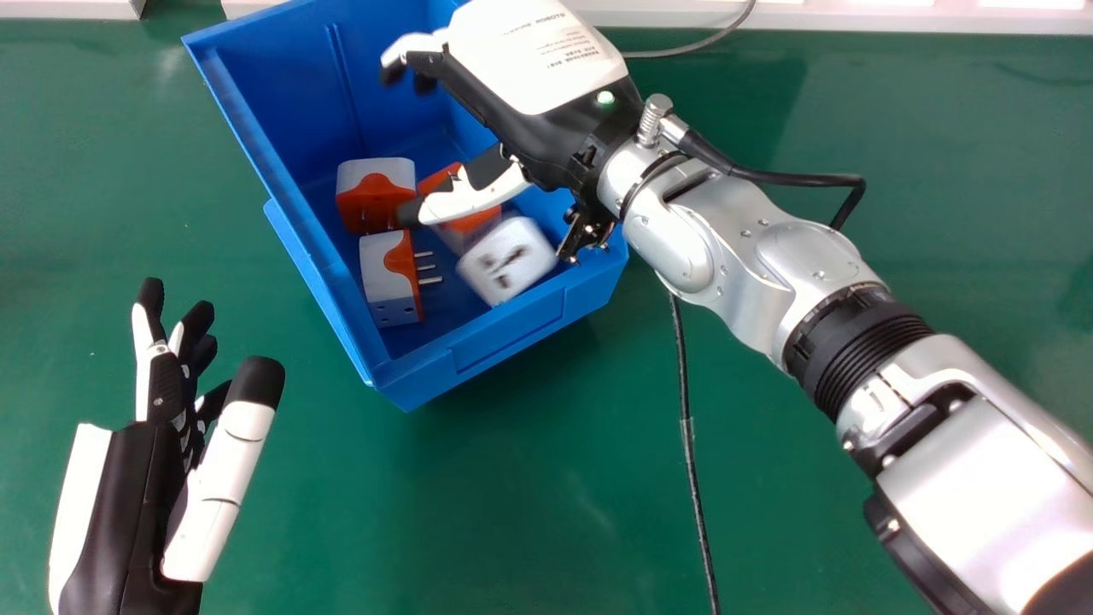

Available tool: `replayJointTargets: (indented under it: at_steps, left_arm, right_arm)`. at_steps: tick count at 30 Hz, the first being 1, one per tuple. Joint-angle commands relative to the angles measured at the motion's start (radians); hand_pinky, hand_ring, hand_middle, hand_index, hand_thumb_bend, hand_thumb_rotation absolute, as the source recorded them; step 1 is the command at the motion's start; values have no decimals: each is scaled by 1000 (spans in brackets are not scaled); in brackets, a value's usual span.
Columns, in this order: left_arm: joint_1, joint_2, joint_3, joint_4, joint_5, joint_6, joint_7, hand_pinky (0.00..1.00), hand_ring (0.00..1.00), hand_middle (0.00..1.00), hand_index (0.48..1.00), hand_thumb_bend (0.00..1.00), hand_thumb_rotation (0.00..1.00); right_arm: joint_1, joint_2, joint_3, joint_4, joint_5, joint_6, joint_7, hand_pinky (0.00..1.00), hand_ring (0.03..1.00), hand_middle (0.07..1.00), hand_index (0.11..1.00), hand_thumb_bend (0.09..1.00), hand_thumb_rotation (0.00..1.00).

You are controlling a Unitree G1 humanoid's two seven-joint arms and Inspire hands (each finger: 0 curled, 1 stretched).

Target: Pick all objects and put in blue box

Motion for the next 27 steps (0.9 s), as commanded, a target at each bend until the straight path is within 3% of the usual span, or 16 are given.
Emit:
replayJointTargets:
  at_steps: [1, 14, 21, 27]
  left_arm:
    - [-2, 4, -1, -10, -1, -9, 3, 910, 980, 988, 957, 780, 922]
    - [-31, 6, -5, 19, 10, -16, 7, 910, 979, 988, 957, 764, 918]
    - [-63, 11, -5, 40, 17, -11, 9, 913, 981, 989, 958, 750, 919]
    - [-101, 26, 2, 69, 18, -2, 12, 916, 982, 989, 960, 741, 921]
  right_arm:
    - [-40, -6, 3, -29, -1, 3, -24, 941, 997, 997, 997, 522, 878]
    - [2, -40, -5, -93, 18, 6, -14, 963, 1000, 1000, 1000, 515, 926]
    - [118, -113, -31, -281, 26, 7, 1, 964, 1000, 1000, 1000, 486, 972]
    - [342, -174, -79, -555, 24, 30, -7, 968, 1000, 1000, 1000, 470, 980]
